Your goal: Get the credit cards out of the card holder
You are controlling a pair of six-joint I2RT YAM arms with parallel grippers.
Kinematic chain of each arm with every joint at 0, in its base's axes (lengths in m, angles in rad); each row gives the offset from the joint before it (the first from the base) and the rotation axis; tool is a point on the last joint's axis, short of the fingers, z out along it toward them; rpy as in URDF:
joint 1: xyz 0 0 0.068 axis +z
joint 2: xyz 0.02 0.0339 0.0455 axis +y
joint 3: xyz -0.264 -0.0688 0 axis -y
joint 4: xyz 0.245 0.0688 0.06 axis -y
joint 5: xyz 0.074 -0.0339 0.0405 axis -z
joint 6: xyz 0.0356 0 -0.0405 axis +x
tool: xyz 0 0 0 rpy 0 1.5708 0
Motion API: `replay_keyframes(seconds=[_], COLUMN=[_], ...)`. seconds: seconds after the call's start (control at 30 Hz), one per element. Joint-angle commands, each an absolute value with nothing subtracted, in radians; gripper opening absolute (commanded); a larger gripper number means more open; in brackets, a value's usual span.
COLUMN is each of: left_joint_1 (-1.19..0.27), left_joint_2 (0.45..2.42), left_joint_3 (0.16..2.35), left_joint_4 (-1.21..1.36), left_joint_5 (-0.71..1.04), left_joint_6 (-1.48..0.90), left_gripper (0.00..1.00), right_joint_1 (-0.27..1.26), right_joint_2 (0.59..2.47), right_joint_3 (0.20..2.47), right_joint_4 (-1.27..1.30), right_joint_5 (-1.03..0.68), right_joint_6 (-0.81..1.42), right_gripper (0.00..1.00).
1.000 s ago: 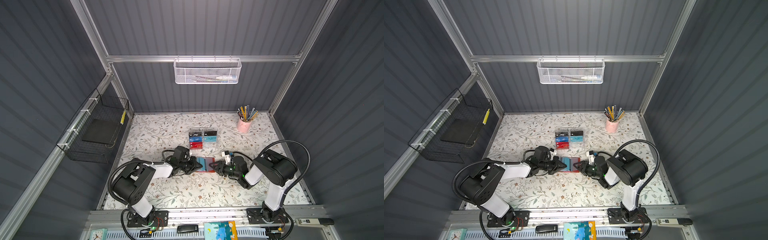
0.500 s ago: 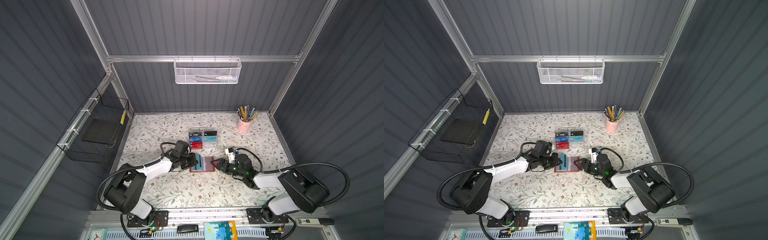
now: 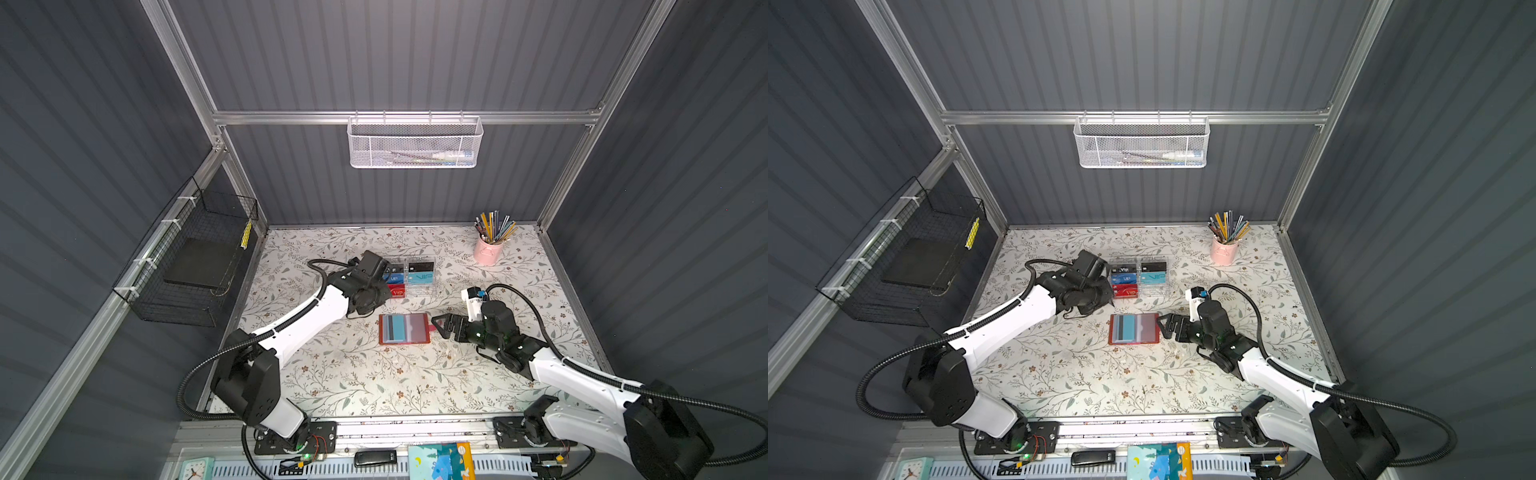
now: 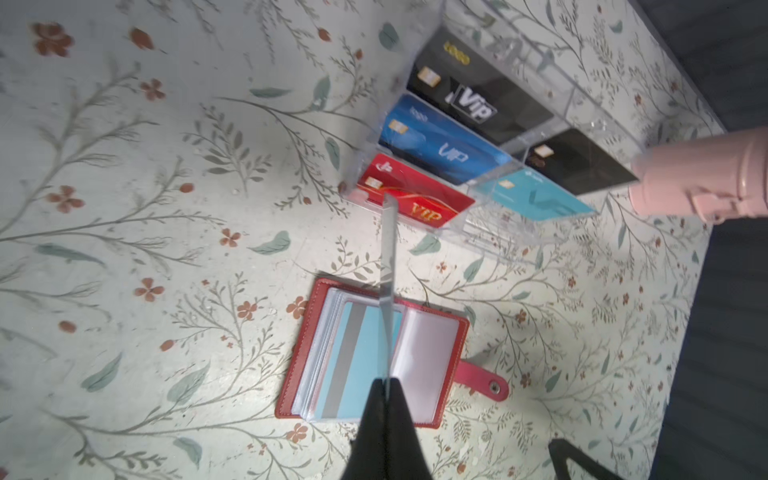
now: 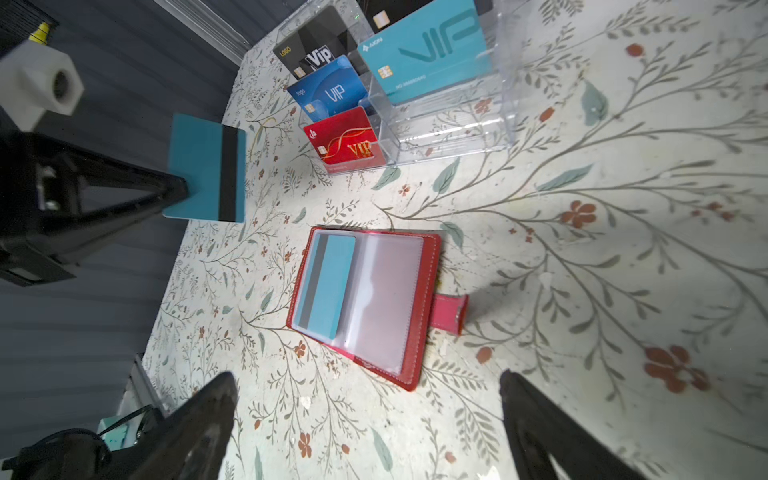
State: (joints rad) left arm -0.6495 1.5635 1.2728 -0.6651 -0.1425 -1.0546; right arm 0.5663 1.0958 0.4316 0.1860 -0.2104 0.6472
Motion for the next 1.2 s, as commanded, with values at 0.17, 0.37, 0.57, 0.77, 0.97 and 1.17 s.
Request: replay_keyframes(seconds=[0.17,0.37,0.57,0.77,0.97,1.17], left_joint_1=[-0.659,-0.682,-0.715,-0.745,-0.778,-0.809], left_joint_2=[1.663,1.791,1.903,2.007,2.096,2.120], left_joint_3=[1.470,1.667,1.791,1.889,1.965,1.973], left_joint_4=[-1.007,-1.130,-1.169,-1.161,-1.148,-1.095], left_joint_5=[-0.298,-0.350,-0.370,-0.390,-0.397,-0.396], left_joint_6=[-1.434,-1.607,-1.759,-1.861,-1.944,-1.948], left_gripper=[0.00,0.00,0.00,0.00,0.00,0.00], right_joint_1=[0.605,0.647,0.651,0.650,0.649,0.637], right_joint_2=[1.071,1.033,0.954,0.905,0.894,0.895], right_joint_3=[0.497,0.558,0.593,0.652,0.663,0.642], right_joint_4=[0.042,-0.072,-0.203,-0.346,-0.368,-0.333], right_joint_5=[-0.149,-0.071,-0.020,0.035,0.033,0.060], right_joint_6=[0.591,0.562,0.549,0.528,0.519,0.510], right_gripper=[0.99,0.99,0.99,0.99,0.99,0.99])
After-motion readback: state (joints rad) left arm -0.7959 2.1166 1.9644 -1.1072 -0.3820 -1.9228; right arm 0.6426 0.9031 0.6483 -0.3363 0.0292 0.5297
